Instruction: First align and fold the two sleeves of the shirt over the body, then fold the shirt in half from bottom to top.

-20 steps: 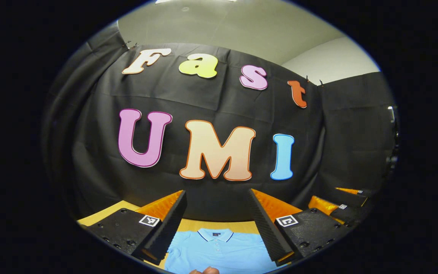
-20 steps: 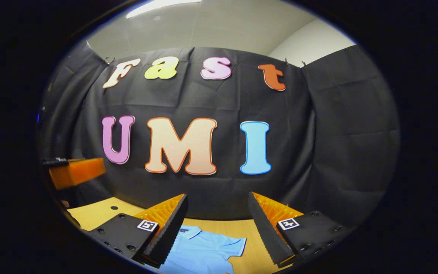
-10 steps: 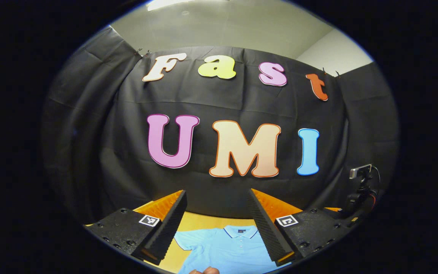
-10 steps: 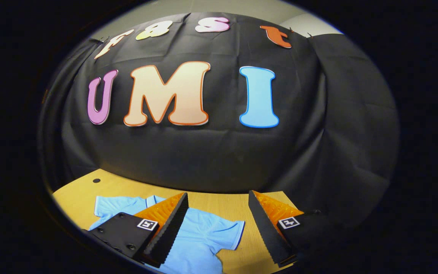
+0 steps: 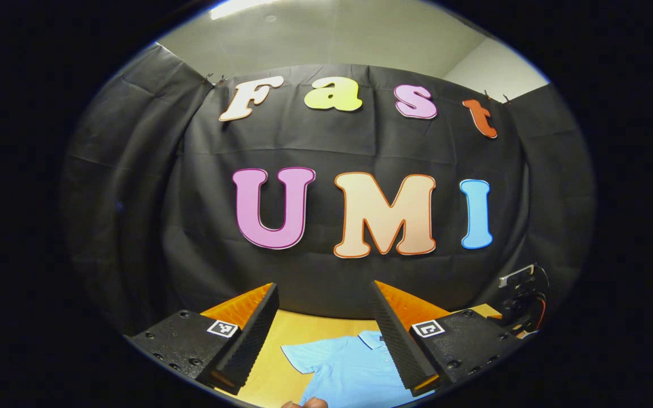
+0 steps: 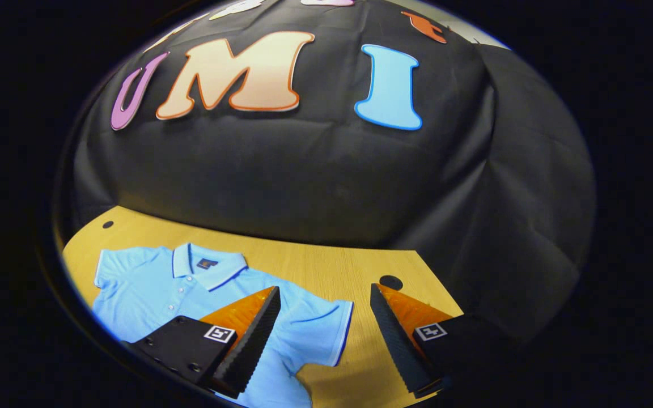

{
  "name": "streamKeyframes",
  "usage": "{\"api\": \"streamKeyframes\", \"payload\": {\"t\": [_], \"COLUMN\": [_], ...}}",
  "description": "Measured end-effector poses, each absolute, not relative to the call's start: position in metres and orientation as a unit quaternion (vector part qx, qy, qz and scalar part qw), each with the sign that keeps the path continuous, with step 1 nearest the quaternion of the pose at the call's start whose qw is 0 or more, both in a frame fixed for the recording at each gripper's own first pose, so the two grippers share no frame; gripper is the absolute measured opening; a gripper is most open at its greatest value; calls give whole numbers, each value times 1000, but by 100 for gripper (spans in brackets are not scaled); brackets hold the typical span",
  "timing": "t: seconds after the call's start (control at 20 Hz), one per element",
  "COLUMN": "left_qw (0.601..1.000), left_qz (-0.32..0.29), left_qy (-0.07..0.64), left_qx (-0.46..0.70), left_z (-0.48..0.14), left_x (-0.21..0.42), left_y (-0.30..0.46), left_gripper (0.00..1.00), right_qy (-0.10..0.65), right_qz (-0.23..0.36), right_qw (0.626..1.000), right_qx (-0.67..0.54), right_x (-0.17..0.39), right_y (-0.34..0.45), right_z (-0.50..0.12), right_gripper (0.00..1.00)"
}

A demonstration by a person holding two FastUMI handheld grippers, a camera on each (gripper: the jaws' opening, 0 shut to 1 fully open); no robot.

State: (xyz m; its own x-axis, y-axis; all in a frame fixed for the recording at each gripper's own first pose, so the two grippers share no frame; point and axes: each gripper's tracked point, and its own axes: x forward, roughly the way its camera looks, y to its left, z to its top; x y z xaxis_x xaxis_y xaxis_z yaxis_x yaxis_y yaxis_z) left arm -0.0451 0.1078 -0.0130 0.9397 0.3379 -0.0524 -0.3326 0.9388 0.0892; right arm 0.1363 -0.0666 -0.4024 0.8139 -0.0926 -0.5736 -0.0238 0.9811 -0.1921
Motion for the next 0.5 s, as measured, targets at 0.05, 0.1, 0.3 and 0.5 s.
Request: {"api": "streamKeyframes", "payload": {"t": [0.05, 0.1, 0.3, 0.5], "left_qw": [983, 982, 980, 979], "left_qz": [174, 177, 187, 190], "left_qy": [35, 37, 44, 55], "left_qx": [42, 45, 50, 48], "left_z": [-14, -15, -19, -27], "left_x": [-47, -48, -52, -51], "left_y": [112, 115, 125, 128], "left_gripper": [95, 95, 93, 95], "right_qy": [316, 325, 359, 393], "right_qz": [-23, -28, -47, -60], "right_qw": [944, 941, 928, 913], "right_qx": [-90, -85, -91, -87], "right_x": [138, 140, 140, 134], "right_y": [-69, -71, -88, -99], "right_z": [-414, -422, -459, -488], "right_gripper": [100, 99, 100, 100]}}
